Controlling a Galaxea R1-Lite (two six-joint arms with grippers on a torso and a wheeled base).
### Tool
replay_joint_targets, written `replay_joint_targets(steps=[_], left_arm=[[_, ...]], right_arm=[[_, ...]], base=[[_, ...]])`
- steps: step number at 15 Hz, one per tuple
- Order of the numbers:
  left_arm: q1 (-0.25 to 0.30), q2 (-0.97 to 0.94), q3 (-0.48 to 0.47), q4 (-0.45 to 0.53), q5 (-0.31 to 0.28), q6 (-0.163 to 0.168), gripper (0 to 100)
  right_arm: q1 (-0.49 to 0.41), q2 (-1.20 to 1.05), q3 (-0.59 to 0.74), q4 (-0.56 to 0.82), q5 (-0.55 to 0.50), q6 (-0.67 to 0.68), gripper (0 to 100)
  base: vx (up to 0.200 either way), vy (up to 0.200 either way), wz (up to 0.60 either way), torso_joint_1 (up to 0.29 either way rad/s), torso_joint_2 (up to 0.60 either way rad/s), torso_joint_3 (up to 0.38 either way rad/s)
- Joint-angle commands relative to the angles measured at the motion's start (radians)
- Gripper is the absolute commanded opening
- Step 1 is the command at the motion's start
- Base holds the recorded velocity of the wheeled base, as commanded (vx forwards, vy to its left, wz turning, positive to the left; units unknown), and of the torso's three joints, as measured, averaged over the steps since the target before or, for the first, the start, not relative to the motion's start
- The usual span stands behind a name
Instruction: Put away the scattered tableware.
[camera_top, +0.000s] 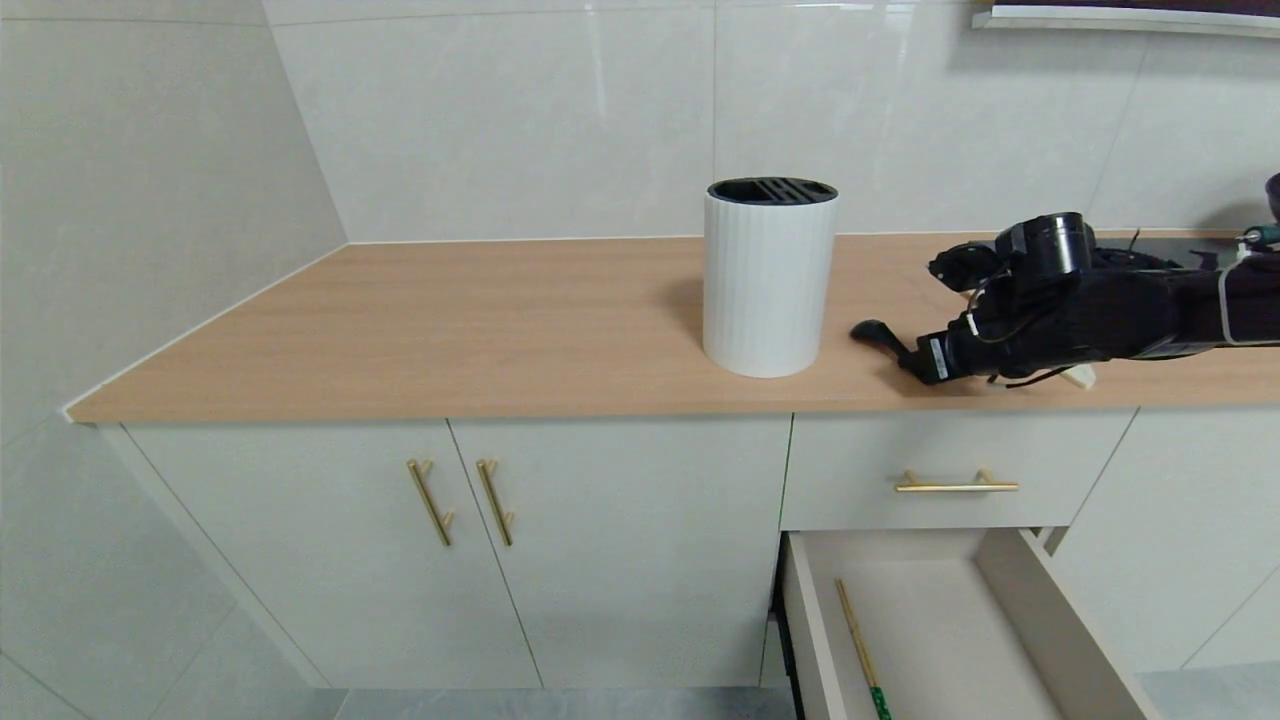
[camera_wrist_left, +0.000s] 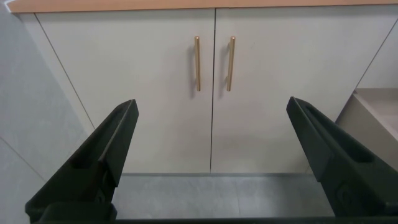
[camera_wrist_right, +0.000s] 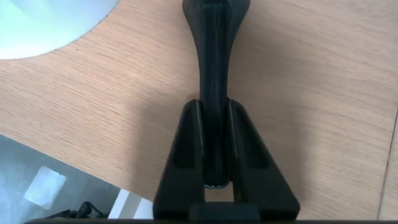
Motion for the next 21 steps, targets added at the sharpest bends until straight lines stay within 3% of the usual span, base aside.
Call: replay_joint_targets(steps=[1, 7, 11, 16, 18, 21], left_arm=[[0.0, 0.002, 0.0, 0.0, 0.001, 0.0, 100], [-0.002, 0.002, 0.0, 0.0, 0.001, 0.0, 100], [0.0, 0.002, 0.0, 0.0, 0.001, 0.0, 100], [0.0, 0.002, 0.0, 0.0, 0.001, 0.0, 100], [-0.002, 0.002, 0.0, 0.0, 0.001, 0.0, 100], [0.0, 0.002, 0.0, 0.0, 0.001, 0.0, 100]], right_arm=[[0.0, 0.012, 0.001, 0.002, 0.0, 0.0, 0], [0.0, -0.103, 0.014, 0.021, -0.025, 0.006, 0], [-0.003, -0.359, 0.125, 0.157, -0.08, 0.043, 0], [0.017, -0.66, 0.396, 0.341, -0.167, 0.231, 0], [0.022, -0.768, 0.599, 0.343, -0.16, 0.259, 0], [0.034, -0.814, 0.746, 0.34, -0.137, 0.264, 0]], base=[[0.0, 0.0, 0.0, 0.0, 0.0, 0.0], [0.0, 0.0, 0.0, 0.0, 0.0, 0.0], [0.0, 0.0, 0.0, 0.0, 0.0, 0.0], [0.0, 0.0, 0.0, 0.0, 0.0, 0.0], [0.0, 0.0, 0.0, 0.0, 0.0, 0.0], [0.0, 0.0, 0.0, 0.0, 0.0, 0.0]])
